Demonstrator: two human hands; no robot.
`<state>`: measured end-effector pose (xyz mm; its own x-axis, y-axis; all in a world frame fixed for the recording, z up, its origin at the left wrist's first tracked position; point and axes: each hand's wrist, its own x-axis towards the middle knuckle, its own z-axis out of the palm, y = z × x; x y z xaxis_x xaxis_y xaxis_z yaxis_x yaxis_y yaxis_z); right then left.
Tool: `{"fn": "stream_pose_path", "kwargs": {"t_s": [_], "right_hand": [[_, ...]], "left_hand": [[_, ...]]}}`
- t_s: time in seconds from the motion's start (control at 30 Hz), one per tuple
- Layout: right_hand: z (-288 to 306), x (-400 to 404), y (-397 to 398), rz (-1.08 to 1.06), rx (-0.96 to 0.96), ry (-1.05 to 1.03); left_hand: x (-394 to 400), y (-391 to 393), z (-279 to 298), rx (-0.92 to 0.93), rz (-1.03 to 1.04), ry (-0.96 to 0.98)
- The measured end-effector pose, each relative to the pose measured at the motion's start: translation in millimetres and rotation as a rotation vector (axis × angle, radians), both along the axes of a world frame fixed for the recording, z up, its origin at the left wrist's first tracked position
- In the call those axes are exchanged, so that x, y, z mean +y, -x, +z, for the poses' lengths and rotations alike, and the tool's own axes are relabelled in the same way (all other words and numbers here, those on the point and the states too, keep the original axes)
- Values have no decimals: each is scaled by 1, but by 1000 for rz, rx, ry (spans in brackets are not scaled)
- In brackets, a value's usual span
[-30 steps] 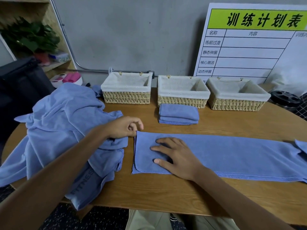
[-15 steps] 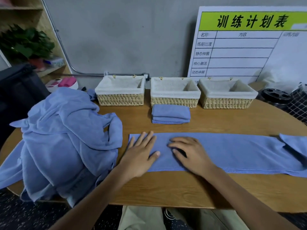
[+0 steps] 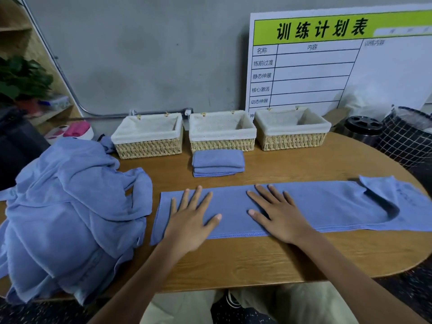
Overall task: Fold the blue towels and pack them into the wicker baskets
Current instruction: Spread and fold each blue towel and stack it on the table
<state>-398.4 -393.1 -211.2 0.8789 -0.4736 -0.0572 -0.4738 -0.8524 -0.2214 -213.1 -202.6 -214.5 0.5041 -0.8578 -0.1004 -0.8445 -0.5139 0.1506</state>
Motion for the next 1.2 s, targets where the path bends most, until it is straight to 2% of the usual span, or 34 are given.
{"fn": "stream_pose_path", "kwargs": {"t_s": [0.4,0.63,0.9,0.97,1.03,1.13,1.2], "right_hand": [[-1,-25,24,-68,13,29],[-5,-55,69,-166,-12,28],[3,-73,97,-168,-61,2],[7,-81,107,-154,-112,9],[12,-93,119,-158,-227,-2],[21,-123,140,-190,-419,33],[29,-148,160,-265,-521,54]], "left_hand": [[14,-13,-1,-30,71,-44],[10,-15,-2,-31,81,-87],[-11,-2,28,-50,129,-279],[-34,20,38,-164,83,-168],[-67,51,44,-210,-44,21],[-127,107,45,-84,-253,231],[-170,140,47,22,-333,271]]}}
